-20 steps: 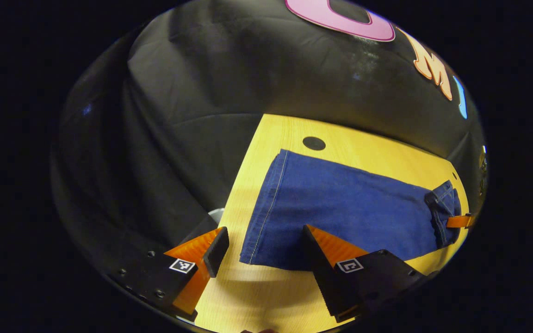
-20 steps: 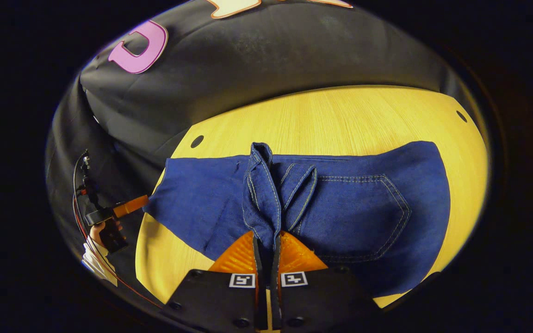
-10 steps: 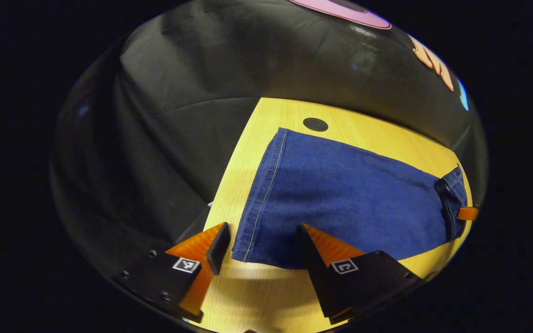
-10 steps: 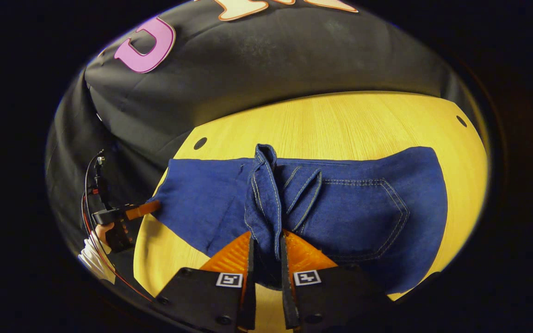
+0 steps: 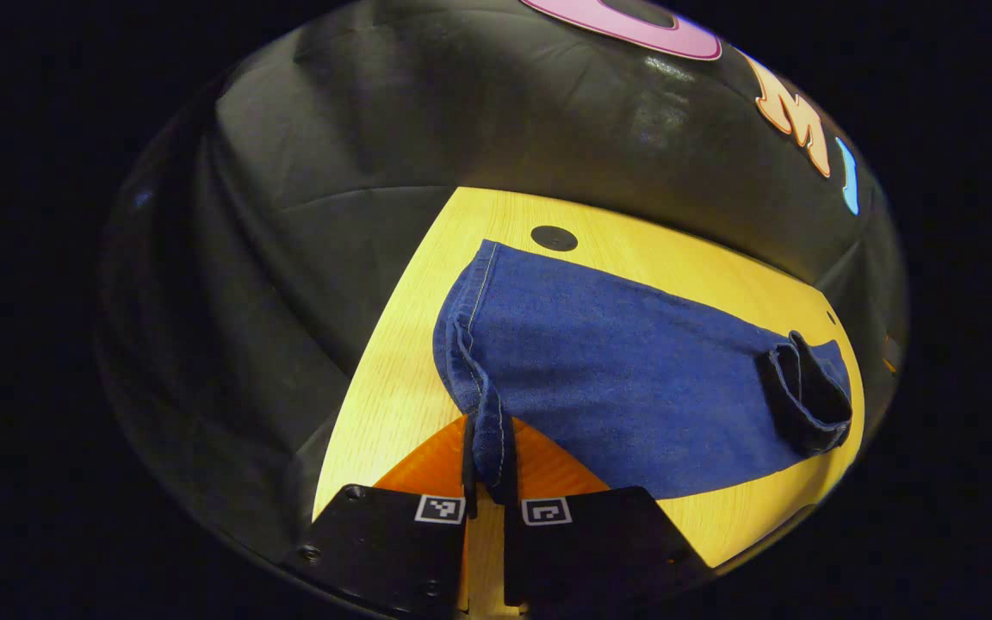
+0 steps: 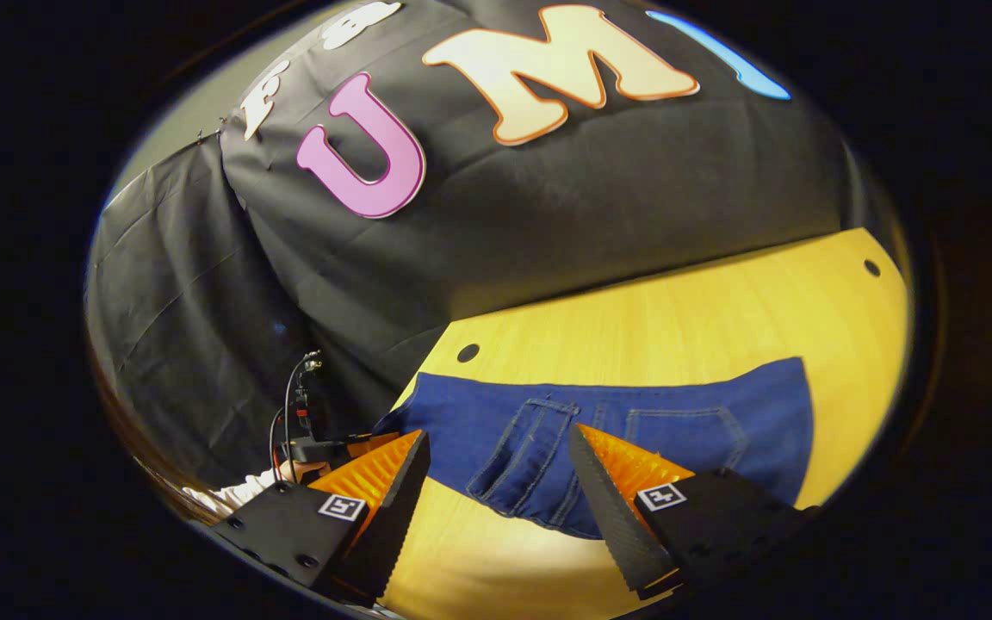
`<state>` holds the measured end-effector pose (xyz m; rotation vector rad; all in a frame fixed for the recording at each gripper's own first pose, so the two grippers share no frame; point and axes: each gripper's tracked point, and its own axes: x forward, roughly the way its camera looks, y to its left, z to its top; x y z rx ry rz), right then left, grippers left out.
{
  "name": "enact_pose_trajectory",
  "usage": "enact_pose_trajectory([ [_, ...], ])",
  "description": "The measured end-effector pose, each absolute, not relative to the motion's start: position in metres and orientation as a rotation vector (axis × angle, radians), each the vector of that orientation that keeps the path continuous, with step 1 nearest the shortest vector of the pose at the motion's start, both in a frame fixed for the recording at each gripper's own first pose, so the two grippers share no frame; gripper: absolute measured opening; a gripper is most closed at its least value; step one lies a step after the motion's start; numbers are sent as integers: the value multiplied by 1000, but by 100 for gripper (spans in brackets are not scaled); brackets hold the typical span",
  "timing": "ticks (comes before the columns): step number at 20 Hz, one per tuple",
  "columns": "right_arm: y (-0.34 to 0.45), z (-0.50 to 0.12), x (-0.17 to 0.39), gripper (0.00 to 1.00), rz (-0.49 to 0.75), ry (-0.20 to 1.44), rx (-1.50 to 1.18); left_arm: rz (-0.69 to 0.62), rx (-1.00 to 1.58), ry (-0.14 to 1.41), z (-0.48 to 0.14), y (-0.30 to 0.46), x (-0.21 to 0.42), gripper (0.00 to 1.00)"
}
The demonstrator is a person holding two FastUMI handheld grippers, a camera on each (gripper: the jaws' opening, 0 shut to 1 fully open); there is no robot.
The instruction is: Grasp the waist and the cuffs of the jeans and fold them to make the two legs overlap; first hold the waist and fold one-third of the jeans toward the cuffs, then hold the cuffs and fold the remaining one-third in the same direction to finish folding.
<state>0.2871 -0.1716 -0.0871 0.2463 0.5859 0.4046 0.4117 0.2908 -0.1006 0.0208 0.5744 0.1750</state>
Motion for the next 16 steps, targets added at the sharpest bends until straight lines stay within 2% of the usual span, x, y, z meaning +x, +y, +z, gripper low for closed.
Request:
enact_pose_trajectory([
  [4, -233, -96, 268, 98, 284, 611, 172, 181, -21, 541, -96, 292, 412, 2],
  [7, -270, -107, 249, 98, 198, 632, 173, 203, -2, 561, -92, 291, 410, 1],
  [8, -280, -109, 244, 94, 174, 637, 179, 207, 12, 556, -84, 286, 412, 1],
  [9, -290, -111, 239, 98, 154, 640, 186, 199, 27, 542, -71, 278, 412, 1],
  [11, -311, -107, 226, 98, 127, 641, 193, 149, 21, 501, -40, 242, 412, 1],
  [12, -322, -103, 220, 94, 117, 637, 191, 126, 6, 482, -26, 223, 413, 1],
  [13, -328, -102, 221, 98, 108, 633, 190, 109, 1, 469, -12, 203, 416, 1],
  [16, -356, -92, 215, 98, 111, 614, 198, 95, 76, 423, 12, 159, 420, 1],
])
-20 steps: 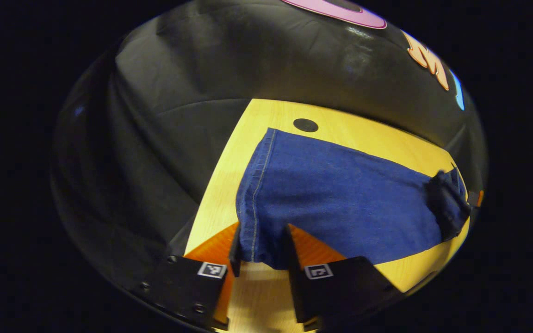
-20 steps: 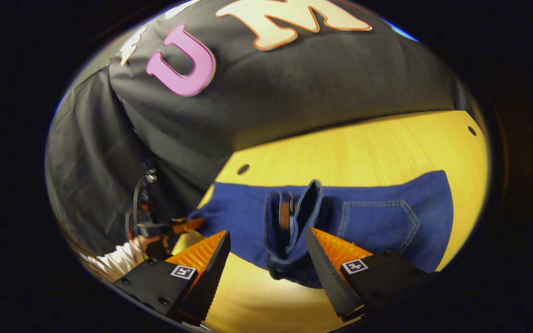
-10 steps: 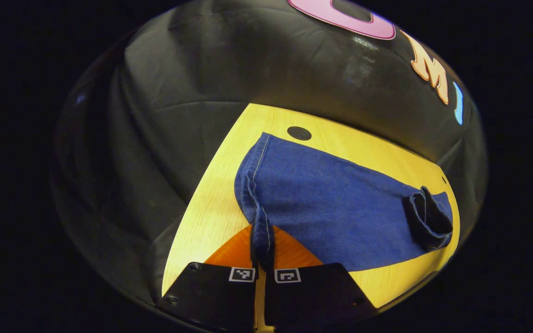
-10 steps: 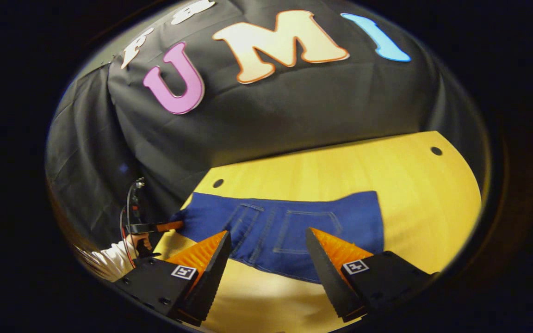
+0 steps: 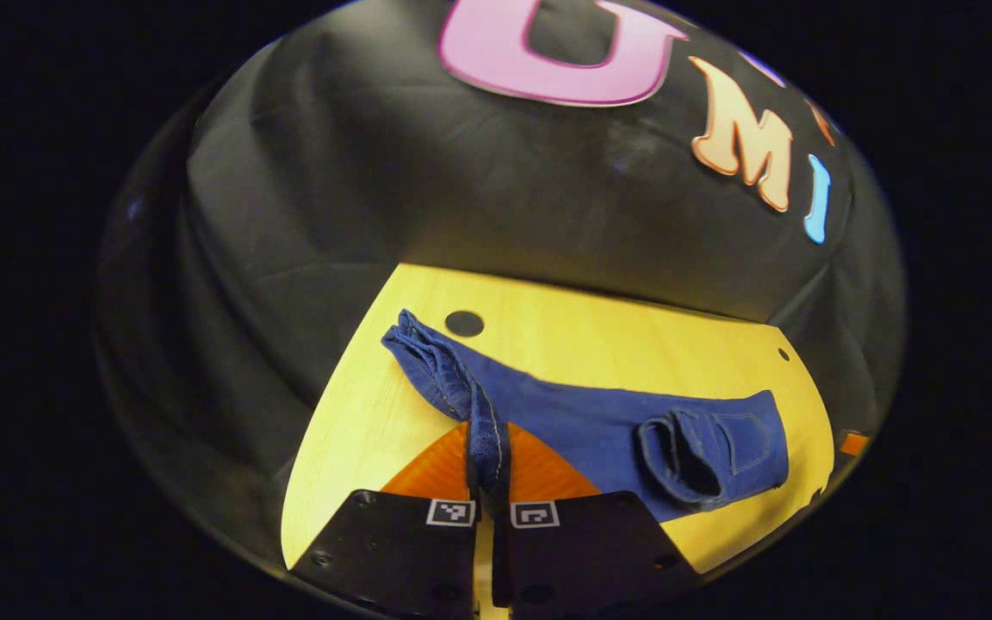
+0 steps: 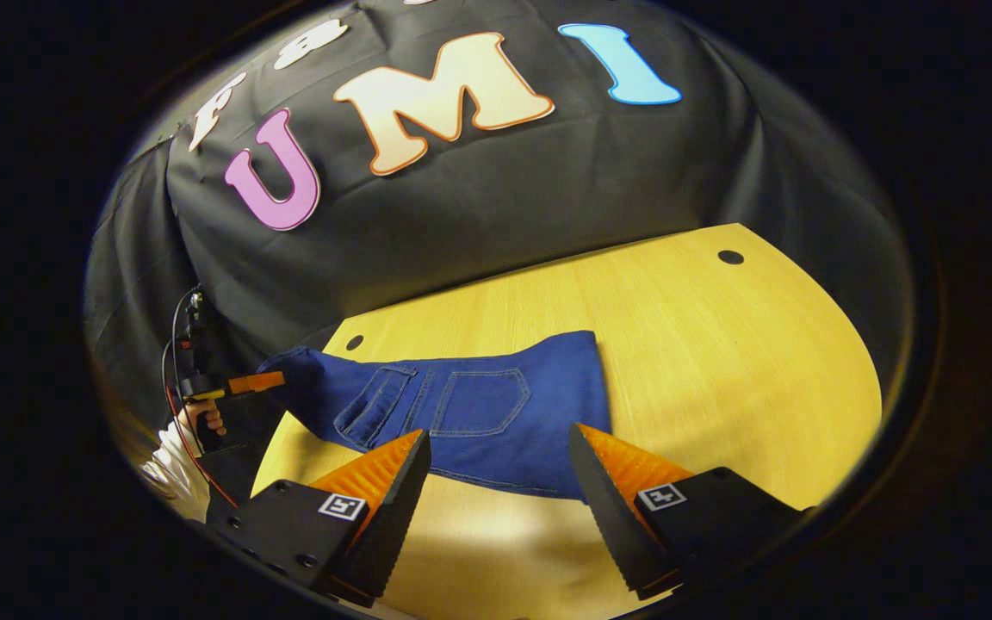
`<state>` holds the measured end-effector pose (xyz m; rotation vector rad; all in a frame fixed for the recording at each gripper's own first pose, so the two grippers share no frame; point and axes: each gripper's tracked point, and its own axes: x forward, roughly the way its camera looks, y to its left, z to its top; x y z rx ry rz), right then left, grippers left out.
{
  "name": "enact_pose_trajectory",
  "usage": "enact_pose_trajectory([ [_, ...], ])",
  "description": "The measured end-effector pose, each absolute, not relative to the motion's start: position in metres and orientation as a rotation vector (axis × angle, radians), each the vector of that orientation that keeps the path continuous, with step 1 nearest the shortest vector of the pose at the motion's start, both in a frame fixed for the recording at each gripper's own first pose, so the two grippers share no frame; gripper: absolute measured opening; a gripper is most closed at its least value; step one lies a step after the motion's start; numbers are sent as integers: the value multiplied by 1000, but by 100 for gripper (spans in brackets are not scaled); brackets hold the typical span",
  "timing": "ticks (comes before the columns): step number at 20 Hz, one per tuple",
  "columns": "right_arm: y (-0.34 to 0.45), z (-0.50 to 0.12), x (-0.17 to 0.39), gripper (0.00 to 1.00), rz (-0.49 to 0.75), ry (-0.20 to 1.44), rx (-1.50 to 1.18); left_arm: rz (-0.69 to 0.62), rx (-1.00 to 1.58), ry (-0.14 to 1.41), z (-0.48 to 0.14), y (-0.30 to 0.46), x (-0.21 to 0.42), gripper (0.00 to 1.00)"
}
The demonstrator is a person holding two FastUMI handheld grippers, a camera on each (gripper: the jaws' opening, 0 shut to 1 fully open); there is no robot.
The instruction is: Grasp the waist and the cuffs of the jeans and fold them to make the two legs overlap; first hold the waist and fold one-third of the jeans toward the cuffs, then hold the cuffs and fold the remaining one-third in the same direction to finish folding.
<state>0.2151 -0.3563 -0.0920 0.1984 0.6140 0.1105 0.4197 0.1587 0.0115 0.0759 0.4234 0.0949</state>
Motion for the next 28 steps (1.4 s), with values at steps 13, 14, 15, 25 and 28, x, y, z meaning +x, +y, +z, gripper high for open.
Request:
enact_pose_trajectory([
  [13, -504, -91, 211, 98, 157, 672, 102, -85, 147, 338, 26, -134, 421, 0],
  [14, -511, -91, 211, 98, 157, 672, 108, -99, 156, 359, 12, -155, 421, 1],
  [15, -518, -91, 211, 98, 157, 670, 115, -114, 178, 386, -5, -169, 418, 1],
  [25, -541, -111, 198, 98, 159, 698, 122, -17, 430, 597, -169, -180, 418, 1],
  [28, -542, -118, 194, 94, 152, 708, 132, 6, 461, 592, -184, -177, 423, 1],
])
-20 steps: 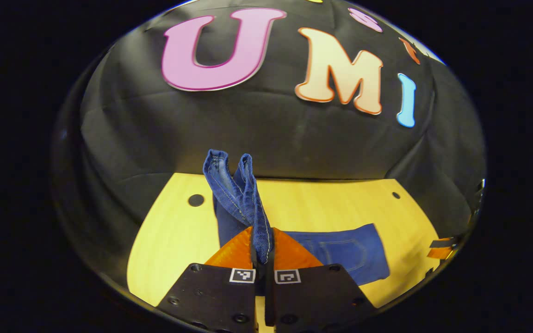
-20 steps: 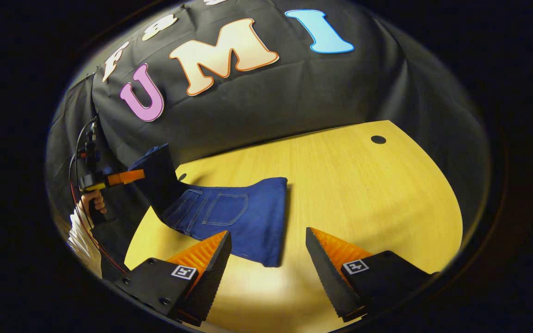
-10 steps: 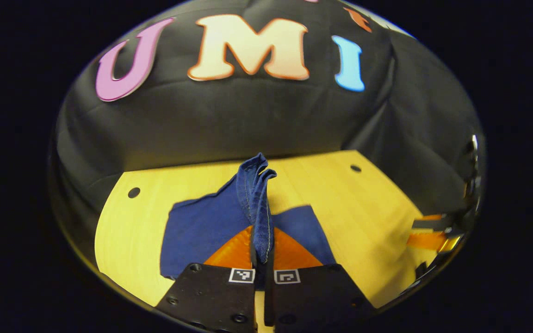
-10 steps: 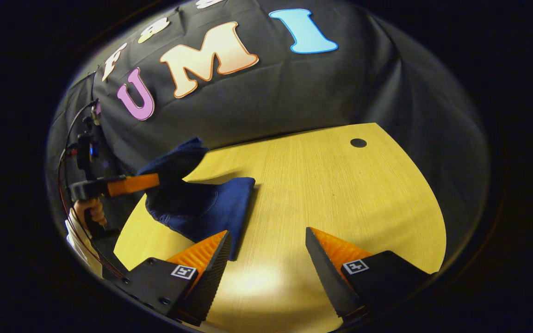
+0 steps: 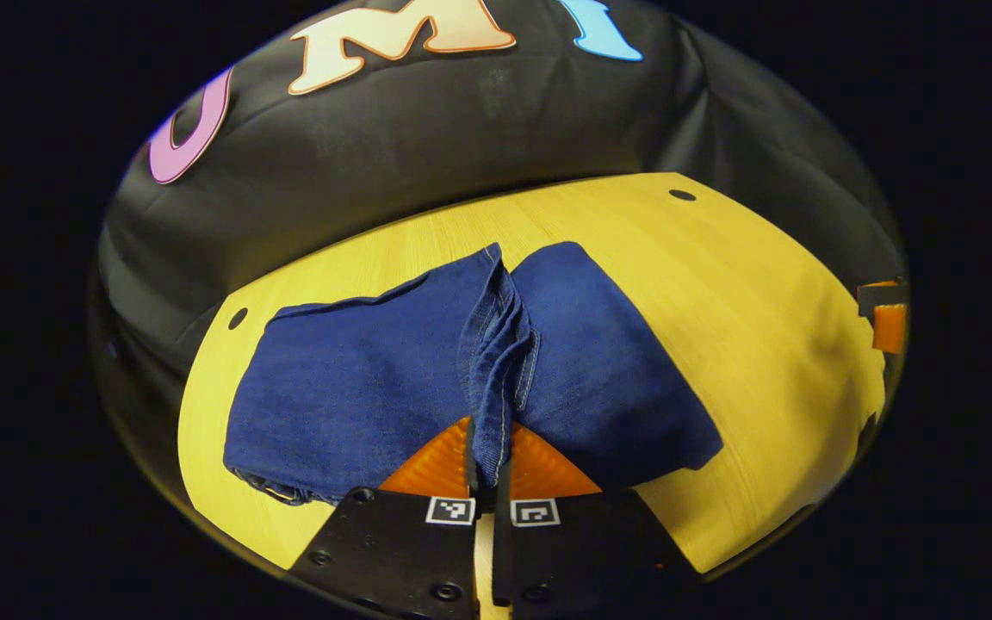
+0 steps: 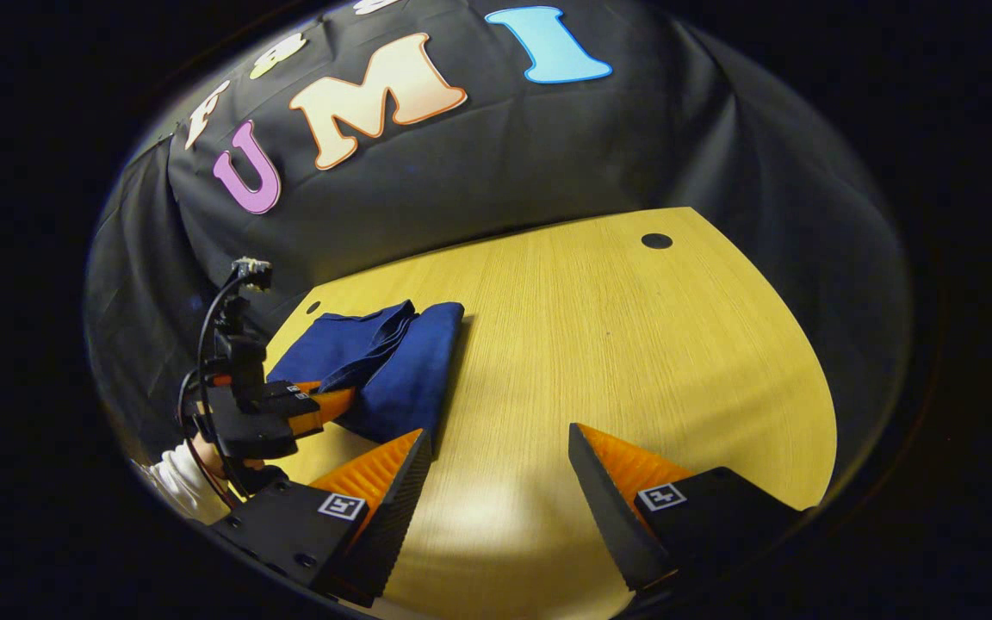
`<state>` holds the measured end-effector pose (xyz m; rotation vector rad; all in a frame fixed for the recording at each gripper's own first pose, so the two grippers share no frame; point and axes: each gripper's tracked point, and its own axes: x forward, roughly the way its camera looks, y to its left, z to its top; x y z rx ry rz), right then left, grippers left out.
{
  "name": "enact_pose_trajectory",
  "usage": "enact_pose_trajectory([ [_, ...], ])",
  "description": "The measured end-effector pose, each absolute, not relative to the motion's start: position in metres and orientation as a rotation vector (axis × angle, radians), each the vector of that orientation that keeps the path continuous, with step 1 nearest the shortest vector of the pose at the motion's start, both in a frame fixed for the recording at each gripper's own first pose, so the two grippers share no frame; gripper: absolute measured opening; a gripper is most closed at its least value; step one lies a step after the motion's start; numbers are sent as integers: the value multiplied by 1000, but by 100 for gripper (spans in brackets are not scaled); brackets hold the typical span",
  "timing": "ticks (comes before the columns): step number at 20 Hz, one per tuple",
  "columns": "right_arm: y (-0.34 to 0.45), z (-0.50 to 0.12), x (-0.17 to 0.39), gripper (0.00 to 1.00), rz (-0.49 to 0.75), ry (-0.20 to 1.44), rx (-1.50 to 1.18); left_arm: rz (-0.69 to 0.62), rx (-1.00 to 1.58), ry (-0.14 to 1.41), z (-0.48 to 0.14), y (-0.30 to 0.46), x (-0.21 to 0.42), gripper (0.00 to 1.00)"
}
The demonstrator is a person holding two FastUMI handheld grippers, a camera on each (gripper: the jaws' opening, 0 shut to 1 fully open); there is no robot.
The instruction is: Grasp the waist and the cuffs of the jeans and fold them to make the two legs overlap; first hold the waist and fold one-third of the jeans toward the cuffs, then hold the cuffs and fold the remaining one-third in the same direction to finish folding.
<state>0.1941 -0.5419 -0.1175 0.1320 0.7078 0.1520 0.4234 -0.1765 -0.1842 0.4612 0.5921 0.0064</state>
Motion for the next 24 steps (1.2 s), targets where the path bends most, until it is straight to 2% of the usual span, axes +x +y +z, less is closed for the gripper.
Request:
enact_pose_trajectory([
  [1, -541, -117, 193, 98, 150, 707, 137, 13, 477, 583, -187, -175, 422, 1],
  [3, -533, -113, 193, 98, 152, 697, 150, 46, 505, 561, -182, -170, 421, 6],
  [4, -530, -111, 193, 94, 150, 690, 154, 67, 512, 560, -180, -167, 419, 18],
  [5, -526, -110, 193, 98, 149, 685, 159, 82, 507, 559, -177, -162, 415, 20],
  [6, -522, -107, 192, 94, 149, 678, 164, 90, 489, 555, -171, -161, 410, 39],
  [7, -518, -105, 192, 98, 150, 672, 165, 96, 465, 551, -165, -159, 402, 58],
  [9, -509, -100, 188, 98, 149, 661, 153, 140, 439, 534, -145, -145, 382, 95],
  [10, -503, -97, 187, 94, 147, 652, 147, 162, 431, 521, -134, -135, 371, 96],
  [11, -497, -95, 186, 98, 146, 643, 144, 176, 420, 509, -124, -127, 361, 96],
  [12, -493, -92, 182, 98, 145, 634, 147, 177, 406, 500, -114, -121, 350, 96],
  [13, -487, -91, 181, 94, 145, 627, 154, 169, 391, 488, -105, -117, 341, 96],
  [14, -481, -88, 180, 98, 146, 623, 161, 167, 383, 480, -98, -110, 334, 96],
  [15, -475, -87, 179, 98, 144, 617, 165, 173, 378, 475, -91, -100, 325, 96],
  [19, -460, -76, 180, 98, 124, 572, 181, 198, 337, 459, -77, -69, 307, 96],
  [20, -457, -72, 180, 94, 120, 559, 191, 200, 331, 456, -73, -63, 306, 96],
  [21, -454, -69, 180, 94, 113, 545, 196, 197, 329, 452, -72, -57, 305, 96],
  [22, -451, -67, 183, 98, 102, 536, 196, 190, 331, 448, -70, -54, 306, 96],
  [23, -450, -67, 182, 94, 90, 529, 193, 182, 337, 447, -69, -49, 307, 96],
  [24, -449, -66, 182, 98, 79, 524, 191, 171, 343, 451, -69, -48, 307, 96],
])
